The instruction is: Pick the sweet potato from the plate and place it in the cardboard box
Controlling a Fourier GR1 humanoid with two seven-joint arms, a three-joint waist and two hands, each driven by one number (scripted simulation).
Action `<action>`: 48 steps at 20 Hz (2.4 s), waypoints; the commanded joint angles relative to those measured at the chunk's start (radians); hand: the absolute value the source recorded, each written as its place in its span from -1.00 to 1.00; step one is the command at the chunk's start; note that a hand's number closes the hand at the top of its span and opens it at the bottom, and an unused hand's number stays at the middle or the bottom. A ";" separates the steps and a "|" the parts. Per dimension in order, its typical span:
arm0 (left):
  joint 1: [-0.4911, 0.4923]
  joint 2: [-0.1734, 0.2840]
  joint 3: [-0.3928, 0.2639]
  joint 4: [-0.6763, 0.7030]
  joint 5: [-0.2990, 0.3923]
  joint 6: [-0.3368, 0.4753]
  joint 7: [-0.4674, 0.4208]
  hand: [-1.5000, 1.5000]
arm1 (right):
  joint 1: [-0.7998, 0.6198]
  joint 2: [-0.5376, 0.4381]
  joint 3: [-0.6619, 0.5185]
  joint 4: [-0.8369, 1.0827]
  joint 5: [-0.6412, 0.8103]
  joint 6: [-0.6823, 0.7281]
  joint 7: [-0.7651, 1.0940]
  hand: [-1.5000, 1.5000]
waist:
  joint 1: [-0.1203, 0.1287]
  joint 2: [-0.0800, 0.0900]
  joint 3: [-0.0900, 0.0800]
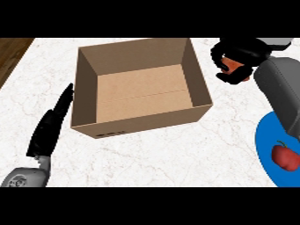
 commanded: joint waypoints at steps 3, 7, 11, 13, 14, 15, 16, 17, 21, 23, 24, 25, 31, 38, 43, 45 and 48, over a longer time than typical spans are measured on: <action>0.006 0.002 0.013 -0.011 0.006 0.003 0.018 0.00 | -0.147 0.016 -0.116 0.091 -0.136 0.158 -0.180 1.00 | -0.016 -0.008 0.000; -0.004 -0.002 0.018 0.009 -0.002 0.013 0.015 0.00 | -0.180 0.055 -0.172 0.121 -0.227 0.273 -0.287 1.00 | -0.033 -0.007 0.000; -0.022 0.006 0.024 0.007 -0.010 0.016 0.034 0.00 | -0.228 0.091 -0.176 0.134 -0.268 0.355 -0.315 1.00 | -0.049 -0.015 -0.001; 0.019 0.020 0.043 0.019 0.010 0.000 -0.016 0.00 | -0.241 0.067 -0.170 0.140 -0.282 0.414 -0.345 1.00 | -0.055 -0.018 -0.002; 0.007 -0.012 0.022 0.013 -0.006 0.025 0.017 0.00 | -0.272 0.114 -0.170 0.146 -0.293 0.419 -0.297 1.00 | -0.053 -0.020 -0.002; 0.017 0.003 0.026 0.006 -0.008 0.017 0.013 0.00 | -0.284 0.128 -0.176 0.143 -0.308 0.426 -0.290 1.00 | -0.060 -0.025 -0.002; 0.052 -0.020 0.007 0.005 -0.016 0.028 -0.015 0.00 | -0.295 0.127 -0.169 0.146 -0.306 0.419 -0.286 1.00 | -0.057 -0.024 -0.003; 0.019 0.012 0.043 0.025 0.012 0.000 0.007 0.00 | -0.329 0.161 -0.175 0.152 -0.319 0.425 -0.240 1.00 | -0.058 -0.022 -0.003; 0.042 0.000 0.037 -0.007 -0.005 0.023 0.023 0.00 | -0.357 0.204 -0.142 0.153 -0.312 0.435 -0.211 1.00 | -0.083 -0.033 -0.003; 0.056 -0.014 0.029 0.015 -0.013 0.030 -0.007 0.00 | -0.376 0.197 -0.154 0.167 -0.328 0.446 -0.200 1.00 | -0.087 -0.030 -0.004; 0.020 -0.007 0.040 0.015 -0.007 0.024 0.008 0.00 | -0.400 0.258 -0.152 0.180 -0.326 0.389 -0.145 1.00 | -0.073 -0.024 -0.004; 0.079 0.011 0.063 0.003 0.013 0.012 -0.020 0.00 | -0.414 0.288 -0.137 0.166 -0.321 0.409 -0.104 1.00 | -0.087 -0.036 -0.004; 0.057 0.021 0.069 -0.012 0.017 -0.007 0.002 0.00 | -0.420 0.390 -0.093 0.208 -0.286 0.352 -0.053 1.00 | -0.083 -0.029 -0.004; 0.055 0.000 0.049 0.011 -0.001 -0.010 -0.032 0.00 | -0.328 0.403 0.058 0.210 -0.299 0.252 -0.017 1.00 | -0.038 -0.025 -0.006; -0.021 -0.026 0.028 0.057 -0.021 -0.006 -0.002 0.00 | -0.311 0.404 0.118 0.176 -0.393 0.308 0.135 -1.00 | -0.018 -0.024 -0.006; 0.005 -0.021 0.005 0.013 -0.032 -0.017 0.007 0.00 | -0.252 0.404 0.160 0.144 -0.414 0.282 0.128 -1.00 | -0.001 -0.024 -0.006; -0.037 -0.012 0.037 0.071 -0.018 -0.027 -0.019 0.00 | -0.253 0.404 0.171 0.131 -0.472 0.322 0.146 -1.00 | -0.009 -0.019 -0.006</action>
